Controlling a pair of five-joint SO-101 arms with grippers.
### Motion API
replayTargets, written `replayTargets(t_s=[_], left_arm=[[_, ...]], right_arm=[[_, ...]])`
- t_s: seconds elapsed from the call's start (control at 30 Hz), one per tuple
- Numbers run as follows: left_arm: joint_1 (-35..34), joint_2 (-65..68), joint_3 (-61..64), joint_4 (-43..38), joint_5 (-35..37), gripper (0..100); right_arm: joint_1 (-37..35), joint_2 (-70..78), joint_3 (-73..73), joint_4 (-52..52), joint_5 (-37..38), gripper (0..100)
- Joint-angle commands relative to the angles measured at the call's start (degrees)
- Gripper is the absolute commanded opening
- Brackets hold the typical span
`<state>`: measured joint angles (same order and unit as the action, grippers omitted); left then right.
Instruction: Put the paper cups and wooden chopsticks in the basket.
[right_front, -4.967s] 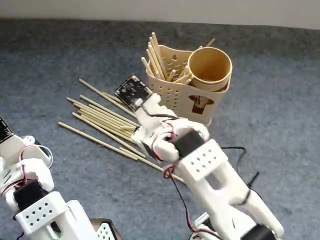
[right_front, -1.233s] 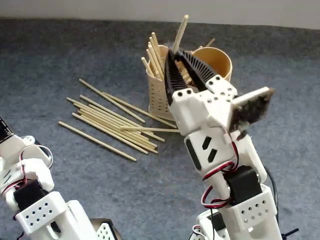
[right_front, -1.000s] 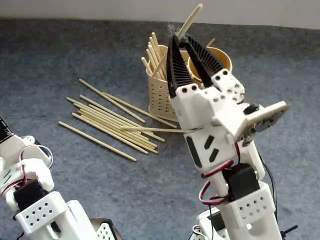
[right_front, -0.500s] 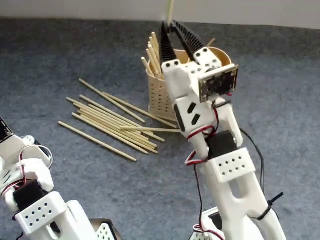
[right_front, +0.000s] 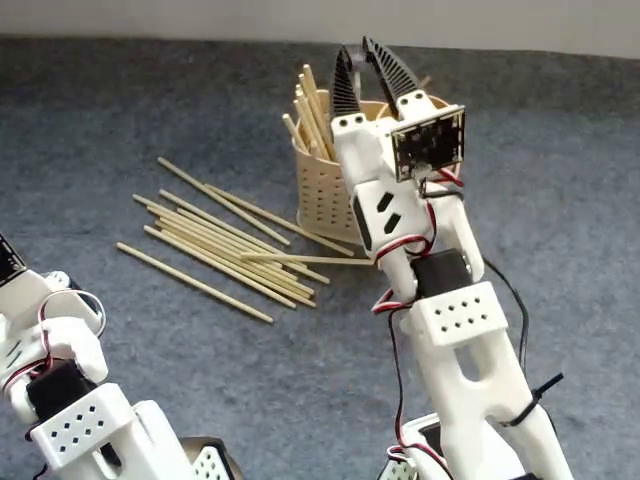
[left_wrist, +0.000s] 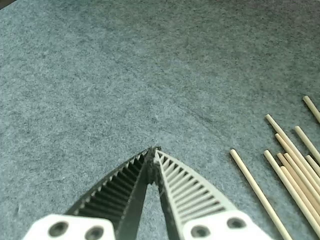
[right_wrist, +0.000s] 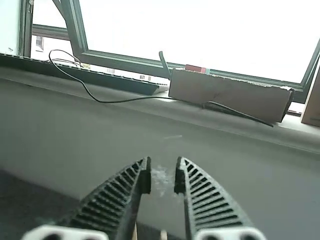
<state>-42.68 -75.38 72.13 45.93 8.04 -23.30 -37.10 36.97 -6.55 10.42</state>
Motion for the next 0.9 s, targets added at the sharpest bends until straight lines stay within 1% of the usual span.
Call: replayTargets(t_s=[0.0, 0.07, 0.17, 0.27, 0.4, 0.6, 0.63, 0.77, 0.87], left_arm=[[1.5, -0.7, -0.3, -1.1, 0.1, 1], [1.5, -0.7, -0.3, -1.1, 0.1, 1], [1.5, -0.7, -0.3, -1.1, 0.1, 1], [1.6, -0.7, -0.3, -1.1, 0.1, 1], [3.0, -0.7, -0.3, -1.1, 0.2, 1], [3.1, -0.7, -0.3, -1.1, 0.2, 1], [3.1, -0.7, -0.3, -1.1, 0.2, 1], [3.2, -0.7, -0.8, -1.1, 0.2, 1], [3.2, -0.7, -1.2, -1.7, 0.2, 1]], right_arm=[[0.5, -8.6, -1.2, 10.5, 0.5, 5.2], [-0.2, -11.9, -1.2, 16.0, 0.5, 3.9], [-3.1, -16.0, -0.6, 23.4, 0.5, 3.4], [-5.1, -19.1, 3.0, 29.9, 0.4, 3.4], [-5.1, -24.0, 12.8, 30.1, 0.4, 3.4], [-5.1, -31.6, 26.8, 30.3, 0.4, 3.4], [-5.1, -32.8, 29.0, 30.3, -0.6, 3.4], [-5.1, -37.1, 36.3, 30.2, -8.7, 3.4], [-5.1, -39.4, 39.6, 30.1, -12.5, 3.4]])
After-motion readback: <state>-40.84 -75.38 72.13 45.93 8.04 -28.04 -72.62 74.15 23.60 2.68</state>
